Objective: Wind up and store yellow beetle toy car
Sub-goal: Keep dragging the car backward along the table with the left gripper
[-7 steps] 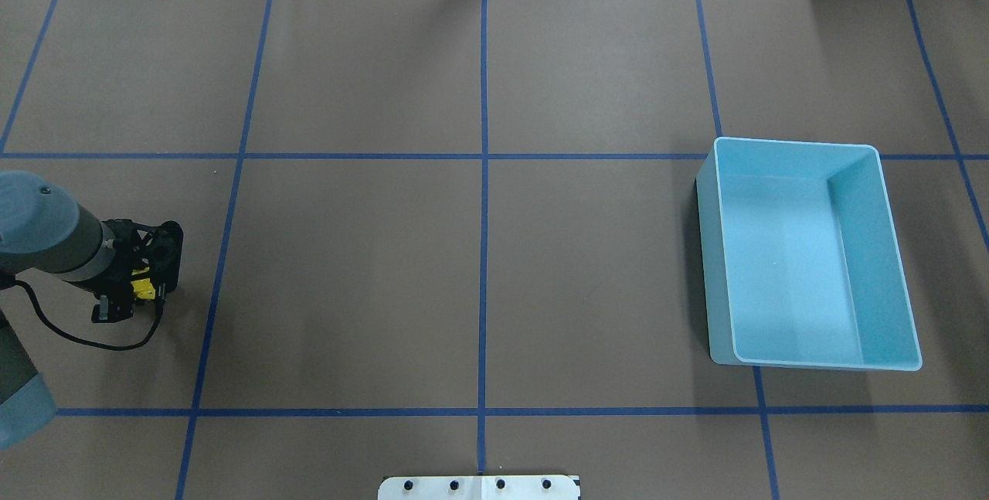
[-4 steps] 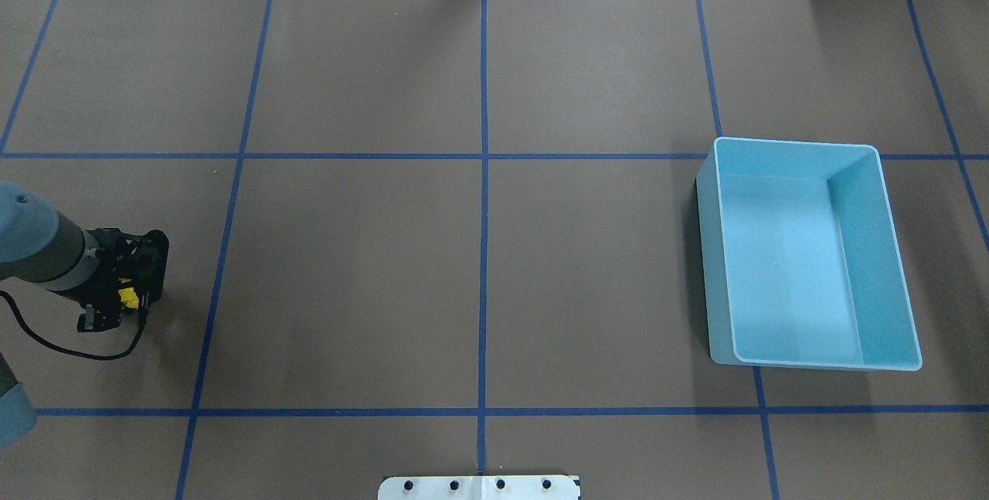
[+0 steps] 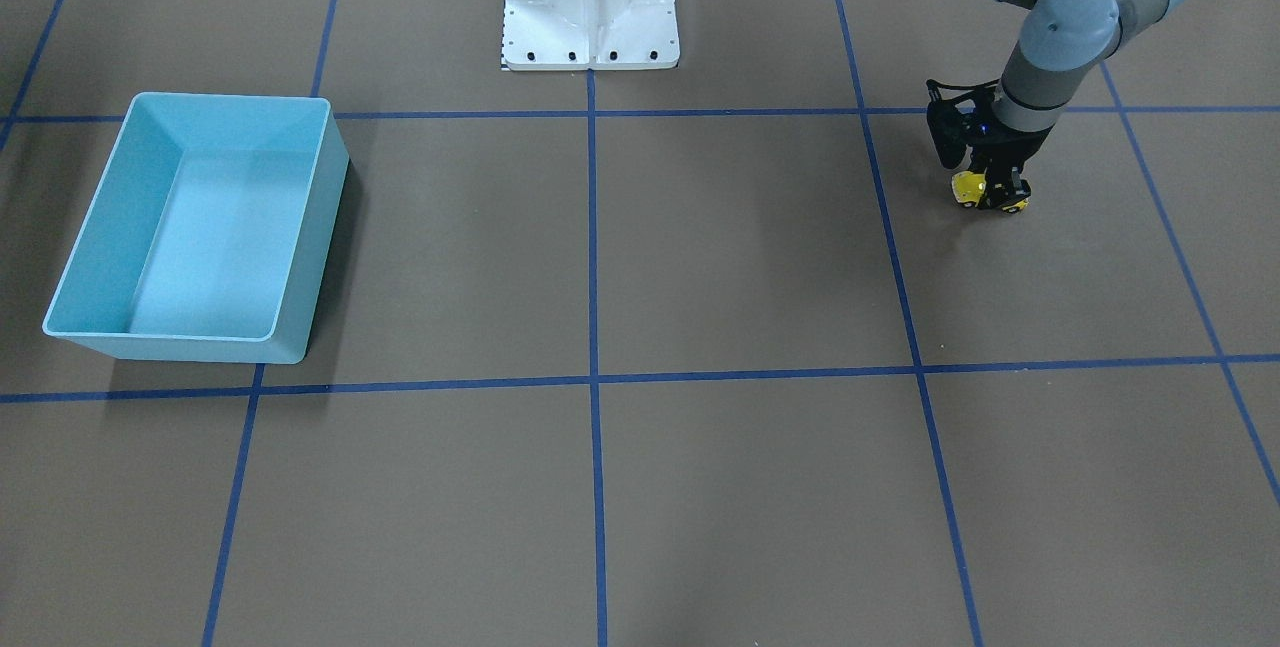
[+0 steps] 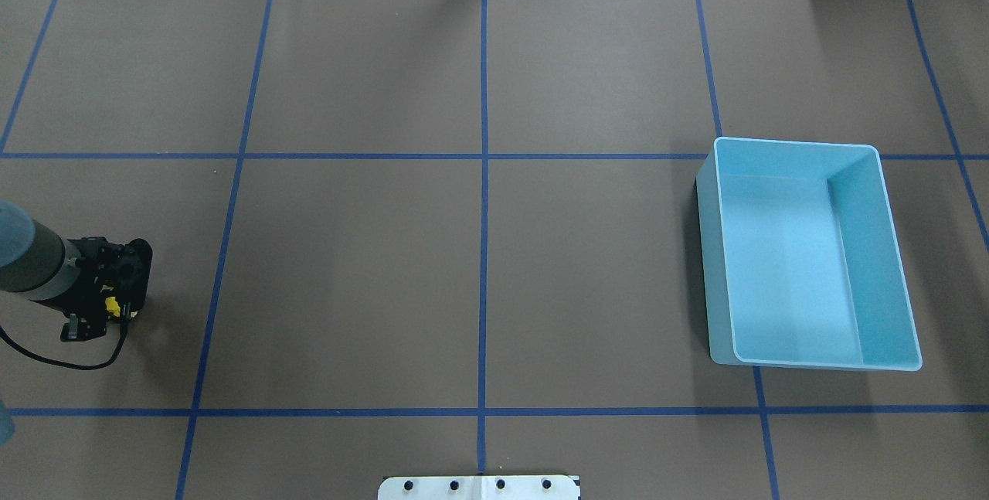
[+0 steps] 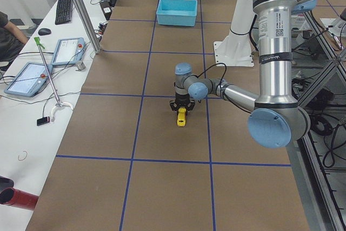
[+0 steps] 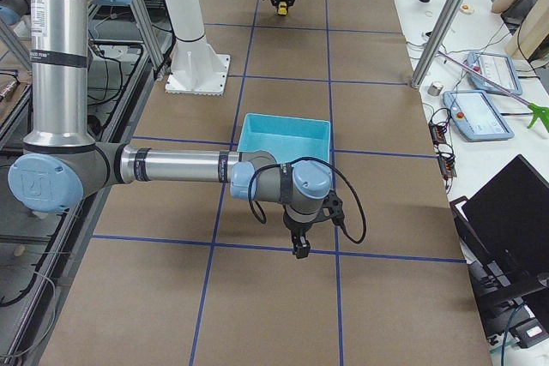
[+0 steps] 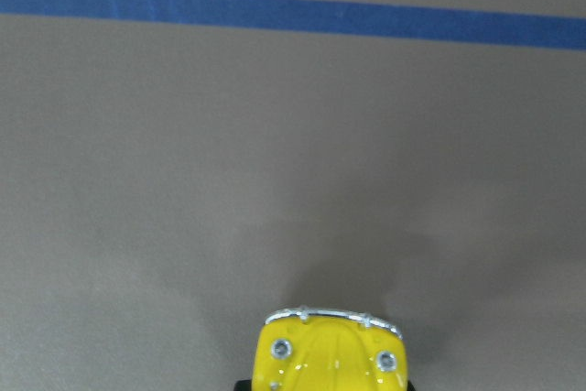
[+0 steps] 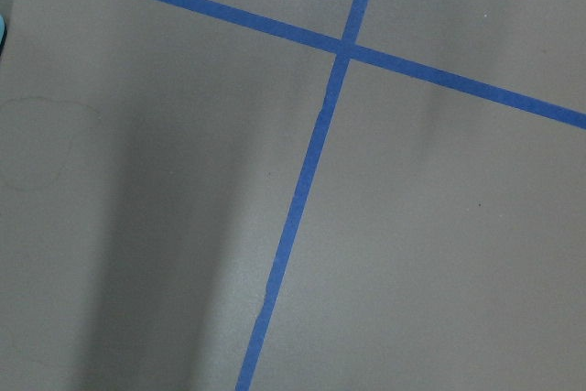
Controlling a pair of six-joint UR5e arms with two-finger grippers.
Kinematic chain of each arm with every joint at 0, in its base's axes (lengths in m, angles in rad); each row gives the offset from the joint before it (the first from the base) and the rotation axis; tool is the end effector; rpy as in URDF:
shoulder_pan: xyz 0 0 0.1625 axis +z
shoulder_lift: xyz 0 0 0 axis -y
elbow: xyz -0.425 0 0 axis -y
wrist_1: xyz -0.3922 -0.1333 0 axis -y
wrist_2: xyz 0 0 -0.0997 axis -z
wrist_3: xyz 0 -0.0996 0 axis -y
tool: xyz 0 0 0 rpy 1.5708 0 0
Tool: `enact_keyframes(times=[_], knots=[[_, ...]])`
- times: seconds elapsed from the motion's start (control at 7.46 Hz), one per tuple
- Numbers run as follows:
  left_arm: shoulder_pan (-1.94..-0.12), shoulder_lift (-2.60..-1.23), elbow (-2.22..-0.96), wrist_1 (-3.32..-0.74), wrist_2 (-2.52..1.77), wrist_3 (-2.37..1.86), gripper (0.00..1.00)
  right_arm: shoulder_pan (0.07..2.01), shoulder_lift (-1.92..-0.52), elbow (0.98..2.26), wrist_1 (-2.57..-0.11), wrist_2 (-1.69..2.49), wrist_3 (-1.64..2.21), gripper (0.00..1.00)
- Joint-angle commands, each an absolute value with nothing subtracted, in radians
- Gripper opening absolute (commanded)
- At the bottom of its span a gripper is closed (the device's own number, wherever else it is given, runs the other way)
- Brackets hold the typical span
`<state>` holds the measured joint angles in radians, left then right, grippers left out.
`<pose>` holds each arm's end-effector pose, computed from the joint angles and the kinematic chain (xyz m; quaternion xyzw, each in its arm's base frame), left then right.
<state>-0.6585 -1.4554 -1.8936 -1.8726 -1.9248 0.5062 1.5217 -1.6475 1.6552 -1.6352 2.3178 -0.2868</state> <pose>0.3093 -0.3642 0.5369 0.2085 0.2169 0.6541 0.6940 0.0432 -0.4577 0.6618 0.0170 -0.3653 -0.1454 0.9193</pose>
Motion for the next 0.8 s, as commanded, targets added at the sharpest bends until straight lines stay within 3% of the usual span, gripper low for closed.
enact_keyframes(times=[0.0, 0.67], knots=[[-0.66, -1.443, -1.891, -1.897, -1.937, 0.506, 0.0, 1.522, -1.647, 1.655, -1.635, 2.318, -0.287, 1.0], [-0.686, -1.408, -1.868, -1.959, -1.962, 0.544, 0.0, 1.522, -1.647, 1.655, -1.635, 2.318, -0.287, 1.0]])
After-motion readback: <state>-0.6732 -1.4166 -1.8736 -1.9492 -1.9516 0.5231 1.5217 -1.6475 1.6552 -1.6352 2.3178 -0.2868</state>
